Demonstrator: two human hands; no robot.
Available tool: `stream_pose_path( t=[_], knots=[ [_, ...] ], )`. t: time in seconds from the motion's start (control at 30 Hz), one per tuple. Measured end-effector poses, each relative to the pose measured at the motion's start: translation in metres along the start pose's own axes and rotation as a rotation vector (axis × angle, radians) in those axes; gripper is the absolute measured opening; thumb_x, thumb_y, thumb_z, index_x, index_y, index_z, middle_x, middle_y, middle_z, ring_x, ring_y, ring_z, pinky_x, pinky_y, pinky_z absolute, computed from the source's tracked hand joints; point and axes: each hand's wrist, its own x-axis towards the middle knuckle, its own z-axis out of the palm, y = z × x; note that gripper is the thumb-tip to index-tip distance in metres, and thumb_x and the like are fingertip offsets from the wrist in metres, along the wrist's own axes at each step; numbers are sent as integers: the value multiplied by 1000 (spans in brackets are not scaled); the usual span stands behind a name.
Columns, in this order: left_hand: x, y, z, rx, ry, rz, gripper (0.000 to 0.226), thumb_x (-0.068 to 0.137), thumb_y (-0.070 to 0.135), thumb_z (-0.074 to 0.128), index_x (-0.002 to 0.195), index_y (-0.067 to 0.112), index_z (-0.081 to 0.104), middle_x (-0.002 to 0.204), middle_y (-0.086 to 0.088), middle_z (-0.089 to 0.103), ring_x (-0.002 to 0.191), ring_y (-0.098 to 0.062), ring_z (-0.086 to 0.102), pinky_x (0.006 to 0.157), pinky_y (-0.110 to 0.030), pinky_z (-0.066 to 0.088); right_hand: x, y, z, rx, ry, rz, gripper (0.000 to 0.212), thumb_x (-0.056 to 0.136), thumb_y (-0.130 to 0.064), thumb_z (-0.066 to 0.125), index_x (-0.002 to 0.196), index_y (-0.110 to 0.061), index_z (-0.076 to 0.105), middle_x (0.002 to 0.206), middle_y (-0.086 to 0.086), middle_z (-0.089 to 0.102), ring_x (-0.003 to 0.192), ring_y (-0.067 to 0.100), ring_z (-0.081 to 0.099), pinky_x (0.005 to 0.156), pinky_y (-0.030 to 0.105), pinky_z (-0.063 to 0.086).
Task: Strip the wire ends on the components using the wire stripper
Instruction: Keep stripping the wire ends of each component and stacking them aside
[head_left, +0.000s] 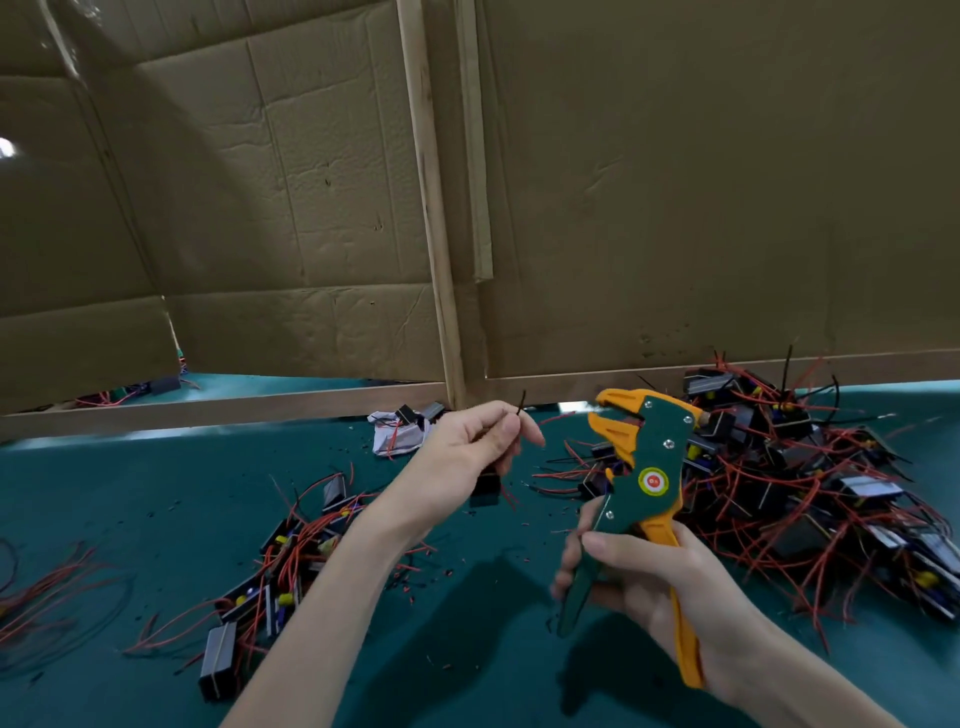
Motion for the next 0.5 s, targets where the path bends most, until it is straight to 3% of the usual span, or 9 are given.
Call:
stream_pose_path(
  t=[0.2,0.5],
  knots=[
    [1,2,-6,151,153,139,16,82,13,70,93,24,76,63,17,58,59,-4,48,58,-16,39,1,-4,-9,-88,-25,-4,17,66,-5,76,83,-2,71,80,27,64,73,41,66,70,45,58],
    [-3,18,-2,199,139,172,6,81,12,75,84,15,78,64,18,65,55,1,50,56,-10,36,-1,-4,-10,-148,-109,58,36,60,-11,84,91,2,69,83,31,64,76,45,64,75,51,56]
  ],
)
